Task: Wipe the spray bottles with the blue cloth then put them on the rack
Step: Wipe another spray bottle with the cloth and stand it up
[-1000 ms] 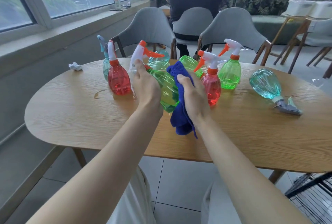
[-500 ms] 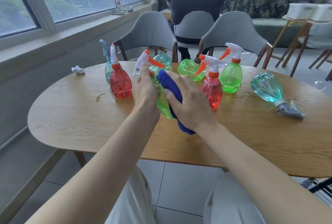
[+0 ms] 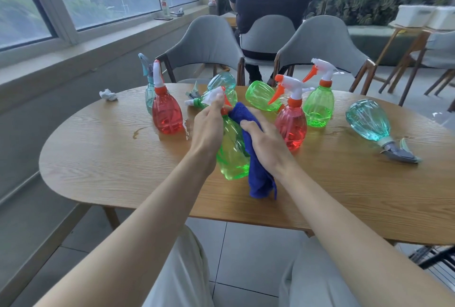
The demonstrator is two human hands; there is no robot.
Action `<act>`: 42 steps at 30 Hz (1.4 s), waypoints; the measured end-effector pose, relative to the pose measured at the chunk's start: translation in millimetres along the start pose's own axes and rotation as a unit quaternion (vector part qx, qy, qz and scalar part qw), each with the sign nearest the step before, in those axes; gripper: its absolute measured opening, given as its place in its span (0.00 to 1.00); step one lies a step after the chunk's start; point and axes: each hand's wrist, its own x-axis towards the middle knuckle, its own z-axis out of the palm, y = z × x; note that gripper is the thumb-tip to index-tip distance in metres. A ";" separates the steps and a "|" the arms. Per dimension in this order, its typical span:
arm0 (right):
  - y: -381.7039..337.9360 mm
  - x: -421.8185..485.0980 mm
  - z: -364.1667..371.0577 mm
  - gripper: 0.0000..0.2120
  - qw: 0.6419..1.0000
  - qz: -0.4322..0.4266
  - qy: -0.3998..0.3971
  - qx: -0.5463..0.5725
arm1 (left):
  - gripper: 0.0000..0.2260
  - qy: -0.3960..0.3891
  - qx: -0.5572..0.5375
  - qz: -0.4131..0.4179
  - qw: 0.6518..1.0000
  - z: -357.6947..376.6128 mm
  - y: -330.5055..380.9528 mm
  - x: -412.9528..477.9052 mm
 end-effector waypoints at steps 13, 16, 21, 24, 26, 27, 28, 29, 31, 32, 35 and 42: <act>15.3 -6.2 10.7 0.16 0.959 -0.148 0.082 -0.225 | 0.16 0.054 -0.100 -0.039 0.993 3.8 4.9 3.3; 11.5 -12.4 19.8 0.20 0.936 -0.182 0.104 -0.283 | 0.15 0.069 -0.124 -0.038 0.989 6.1 6.0 4.7; 20.7 -15.0 21.0 0.23 0.866 -0.307 0.091 -0.385 | 0.18 0.095 -0.162 -0.044 0.981 5.8 11.7 4.1; 20.0 -9.4 19.6 0.23 0.890 -0.273 0.087 -0.355 | 0.19 0.104 -0.170 -0.042 0.979 6.4 9.1 3.7; 14.6 -1.7 24.4 0.24 0.932 -0.177 0.120 -0.294 | 0.18 0.106 -0.161 -0.045 0.980 8.4 6.9 1.6; 10.8 1.4 27.5 0.24 0.943 -0.136 0.139 -0.270 | 0.17 0.104 -0.158 -0.045 0.981 9.6 6.1 0.8; 6.5 1.5 30.2 0.25 0.943 -0.123 0.150 -0.272 | 0.15 0.105 -0.161 -0.045 0.980 10.8 6.2 0.4; 4.0 -0.1 32.4 0.25 0.930 -0.144 0.155 -0.300 | 0.15 0.110 -0.168 -0.045 0.979 11.0 7.3 1.3; 7.0 -7.9 36.9 0.24 0.885 -0.233 0.146 -0.376 | 0.18 0.120 -0.176 -0.050 0.976 9.6 11.7 3.3; 10.4 -9.9 36.5 0.23 0.866 -0.270 0.136 -0.400 | 0.19 0.123 -0.176 -0.052 0.975 8.4 13.5 4.8; 21.0 -5.4 29.4 0.24 0.850 -0.310 0.121 -0.408 | 0.20 0.127 -0.190 -0.044 0.973 6.5 11.5 6.7; 27.9 -3.2 24.8 0.24 0.920 -0.214 0.153 -0.292 | 0.10 0.111 -0.179 -0.018 0.977 7.1 8.1 -0.2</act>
